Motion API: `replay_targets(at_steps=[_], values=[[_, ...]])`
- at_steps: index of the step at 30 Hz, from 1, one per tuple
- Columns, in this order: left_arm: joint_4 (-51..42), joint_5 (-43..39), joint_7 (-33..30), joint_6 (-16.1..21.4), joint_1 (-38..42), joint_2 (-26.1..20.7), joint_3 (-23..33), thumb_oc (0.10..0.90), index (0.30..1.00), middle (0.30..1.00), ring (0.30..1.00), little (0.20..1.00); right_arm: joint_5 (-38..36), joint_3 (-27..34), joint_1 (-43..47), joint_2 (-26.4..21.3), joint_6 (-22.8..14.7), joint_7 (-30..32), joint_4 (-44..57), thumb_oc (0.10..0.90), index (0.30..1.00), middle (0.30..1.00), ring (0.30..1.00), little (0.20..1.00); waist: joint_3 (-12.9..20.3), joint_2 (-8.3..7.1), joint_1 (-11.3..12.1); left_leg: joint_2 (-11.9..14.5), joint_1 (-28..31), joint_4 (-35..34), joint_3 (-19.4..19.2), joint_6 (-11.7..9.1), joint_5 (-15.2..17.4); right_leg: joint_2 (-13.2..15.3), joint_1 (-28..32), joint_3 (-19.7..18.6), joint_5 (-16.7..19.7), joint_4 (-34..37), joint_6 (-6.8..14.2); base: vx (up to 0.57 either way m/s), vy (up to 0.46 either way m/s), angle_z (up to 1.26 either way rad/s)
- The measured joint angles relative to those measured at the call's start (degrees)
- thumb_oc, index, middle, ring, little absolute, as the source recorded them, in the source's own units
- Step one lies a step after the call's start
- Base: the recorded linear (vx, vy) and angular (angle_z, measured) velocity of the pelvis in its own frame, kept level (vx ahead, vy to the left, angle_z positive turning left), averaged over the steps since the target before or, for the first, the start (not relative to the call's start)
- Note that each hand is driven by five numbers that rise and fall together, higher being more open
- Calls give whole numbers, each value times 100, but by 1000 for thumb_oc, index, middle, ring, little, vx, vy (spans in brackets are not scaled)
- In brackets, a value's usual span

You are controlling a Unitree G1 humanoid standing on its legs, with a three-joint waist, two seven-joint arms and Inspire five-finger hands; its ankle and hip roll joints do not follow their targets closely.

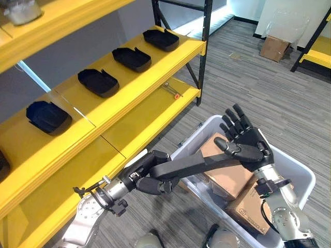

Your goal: Move parts from the plastic box to the shelf.

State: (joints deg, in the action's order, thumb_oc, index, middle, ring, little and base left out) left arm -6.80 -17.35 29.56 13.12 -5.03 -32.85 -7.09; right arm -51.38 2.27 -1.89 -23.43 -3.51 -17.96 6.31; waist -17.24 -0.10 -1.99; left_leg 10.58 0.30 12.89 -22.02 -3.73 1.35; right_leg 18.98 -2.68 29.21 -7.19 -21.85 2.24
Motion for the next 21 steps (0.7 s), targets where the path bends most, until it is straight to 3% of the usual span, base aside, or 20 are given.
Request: replay_targets(at_steps=[2, 4, 5, 7, 13, 17, 21], values=[[23, 96, -13, 34, 367, -37, 2, 400, 300, 300, 300, 300, 84, 188, 130, 149, -23, -34, -23, 900, 1000, 1000, 1000, 1000, 22, -16, -70, -241, 39, -578, 114, 24, -42, -14, -3, -74, 340, 419, 161, -105, 337, 52], [15, 87, -51, 37, 444, -92, 12, 400, 300, 300, 300, 300, 78, 235, 239, 293, -17, -28, -7, 900, 1000, 1000, 1000, 1000, 62, -15, -90, -464, 7, -925, 188, 216, -142, 52, 103, -215, 592, 724, 225, -87, 316, 55], [15, 94, -43, 36, 408, -88, 10, 400, 300, 300, 300, 300, 77, 263, 205, 382, 56, 14, 6, 900, 1000, 1000, 1000, 1000, 249, -11, -88, -624, 3, -1135, 353, 285, -199, 70, 254, -355, 823, 1061, 264, -44, 260, 77], [-2, 97, -40, 35, 314, -153, 39, 400, 300, 300, 300, 300, 79, 187, 192, 400, 166, 110, 25, 900, 1000, 1000, 1000, 1000, 418, -53, 68, -745, 188, -1345, 515, 341, -391, 62, 566, -360, 1112, 1421, 288, -39, 264, 60], [-80, 256, -74, 33, -89, -225, 294, 400, 300, 300, 300, 300, 192, -185, 29, 651, 176, 410, 83, 900, 1000, 1000, 1000, 1000, 627, -257, 286, -830, 190, -1462, 677, 370, -449, 98, 716, -350, 1289, 1584, 368, -37, 152, 19], [-101, 502, -346, 37, -561, -211, 716, 400, 300, 300, 300, 300, 525, 264, -39, 682, -146, 1242, 400, 900, 1000, 1000, 1000, 1000, 627, -277, 402, -943, 128, -1532, 665, 432, -386, 169, 754, -355, 1483, 1765, 505, -46, 141, 3], [-28, 527, -480, -9, -1028, -235, 975, 400, 300, 300, 300, 300, 772, 1626, 80, 545, -1281, 2305, 1273, 900, 1000, 1000, 1000, 1000, 626, -288, 568, -987, 90, -1525, 691, 498, -363, 229, 746, -354, 1719, 1775, 603, -31, 137, 10]])
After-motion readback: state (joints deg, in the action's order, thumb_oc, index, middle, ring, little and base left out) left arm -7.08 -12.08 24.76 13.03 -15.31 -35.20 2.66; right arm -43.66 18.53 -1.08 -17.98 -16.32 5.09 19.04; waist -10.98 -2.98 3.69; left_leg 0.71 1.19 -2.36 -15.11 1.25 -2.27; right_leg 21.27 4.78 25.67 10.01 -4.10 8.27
